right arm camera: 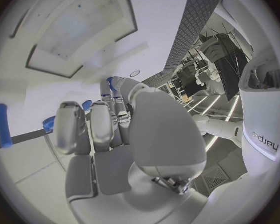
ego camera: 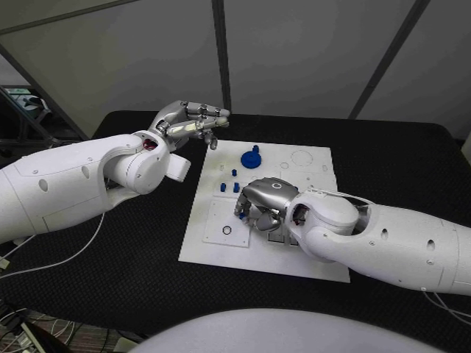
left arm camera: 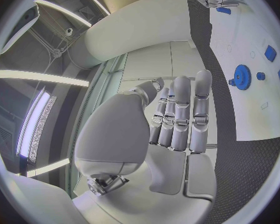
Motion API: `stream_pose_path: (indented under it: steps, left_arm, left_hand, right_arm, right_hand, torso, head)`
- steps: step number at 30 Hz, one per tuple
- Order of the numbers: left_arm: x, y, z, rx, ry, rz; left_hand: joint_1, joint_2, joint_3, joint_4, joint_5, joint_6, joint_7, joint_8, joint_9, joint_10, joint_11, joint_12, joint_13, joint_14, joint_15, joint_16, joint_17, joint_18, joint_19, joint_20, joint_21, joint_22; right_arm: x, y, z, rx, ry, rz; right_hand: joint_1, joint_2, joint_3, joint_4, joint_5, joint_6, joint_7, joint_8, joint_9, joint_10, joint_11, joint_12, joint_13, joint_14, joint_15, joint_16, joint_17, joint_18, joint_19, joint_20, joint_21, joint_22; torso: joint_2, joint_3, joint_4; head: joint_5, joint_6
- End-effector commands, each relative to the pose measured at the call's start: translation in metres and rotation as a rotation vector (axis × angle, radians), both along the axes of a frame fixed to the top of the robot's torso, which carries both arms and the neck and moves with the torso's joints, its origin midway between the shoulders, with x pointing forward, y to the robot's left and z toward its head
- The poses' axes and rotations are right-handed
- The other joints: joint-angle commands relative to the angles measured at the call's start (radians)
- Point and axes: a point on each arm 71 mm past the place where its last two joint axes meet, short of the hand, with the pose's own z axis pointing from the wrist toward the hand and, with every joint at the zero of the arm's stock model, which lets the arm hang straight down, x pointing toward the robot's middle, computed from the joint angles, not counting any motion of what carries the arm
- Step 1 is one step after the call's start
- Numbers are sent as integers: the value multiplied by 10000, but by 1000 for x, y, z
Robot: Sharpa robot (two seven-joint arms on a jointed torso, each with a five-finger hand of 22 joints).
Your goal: Assemble the parts on the task board
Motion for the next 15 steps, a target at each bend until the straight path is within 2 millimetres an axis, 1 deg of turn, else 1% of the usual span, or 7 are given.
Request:
stream_pose_path:
  steps: [1, 3, 4, 7, 9, 15]
  left_arm:
    - [0, -1, 1, -69, 26, -99]
    - [0, 0, 1, -66, 34, -101]
    - [0, 0, 1, -64, 37, -102]
    - [0, 0, 1, -62, 48, -110]
    - [0, 0, 1, -62, 55, -119]
    - [0, 1, 0, -47, 83, -116]
  left_hand:
    - [-79, 55, -55, 24, -51, 10, 67, 6, -16, -97, 5, 50, 10, -53, 45, -67, -9, 341, -68, 3, -62, -16]
    - [-82, 54, -61, 24, -51, 4, 69, 5, -18, -106, 8, 54, 10, -54, 47, -68, -15, 341, -68, 5, -66, -18]
    - [-82, 54, -61, 24, -51, 4, 69, 5, -18, -106, 8, 54, 10, -54, 47, -68, -15, 341, -68, 5, -66, -18]
    - [-82, 54, -61, 24, -51, 4, 69, 5, -18, -106, 8, 54, 10, -54, 47, -68, -15, 341, -68, 5, -66, -18]
    - [-82, 54, -61, 24, -51, 4, 69, 5, -18, -106, 8, 54, 10, -54, 47, -68, -15, 341, -68, 5, -66, -18]
    - [-89, 53, -70, 25, -52, -5, 73, 3, -22, -118, 11, 59, 9, -55, 51, -67, -24, 341, -69, 8, -72, -22]
  right_arm:
    - [-1, -2, -5, -292, -48, -73]
    - [0, -3, -4, -134, -162, -176]
    - [0, -4, -4, -66, -209, -214]
    - [1, -5, -2, 200, -383, -324]
    - [1, -6, 0, 392, -501, -380]
    - [-2, -12, 7, 1051, -773, -465]
  right_hand:
    - [-200, -120, -68, 38, -20, -474, 123, -141, -90, -338, 110, -161, -102, 336, 162, -71, -147, -19, -192, 69, -163, -103]
    - [-313, -258, -90, 74, -16, -1147, 189, -141, -108, -665, 202, -242, -192, 255, 247, -241, -402, 61, -444, 153, -380, -418]
    - [-339, -302, -105, 79, -26, -1370, 193, -142, -107, -771, 227, -253, -219, 217, 265, -328, -523, 96, -549, 177, -474, -552]
    - [-389, -387, -194, 92, -78, -1908, 89, -120, -81, -1082, 199, -178, -279, 140, 247, -500, -789, 186, -808, 201, -719, -883]
    - [-392, -400, -236, 93, -89, -1993, 33, -110, -72, -1174, 200, -129, -290, 126, 239, -542, -861, 204, -872, 201, -785, -970]
    - [-392, -369, -277, 109, -40, -1880, 41, -39, -31, -1204, 186, 37, -278, 122, 226, -561, -917, 196, -842, 193, -779, -947]
  torso:
    - [-10, 0, -5]
    - [-10, 0, -5]
    - [-8, -1, -4]
    - [-8, -1, -3]
    - [-6, 3, -4]
    - [1, 11, -14]
  head:
    - [-5, 9]
    - [-5, 9]
    - [-9, 20]
    - [-17, 46]
    - [-21, 56]
    - [-28, 82]
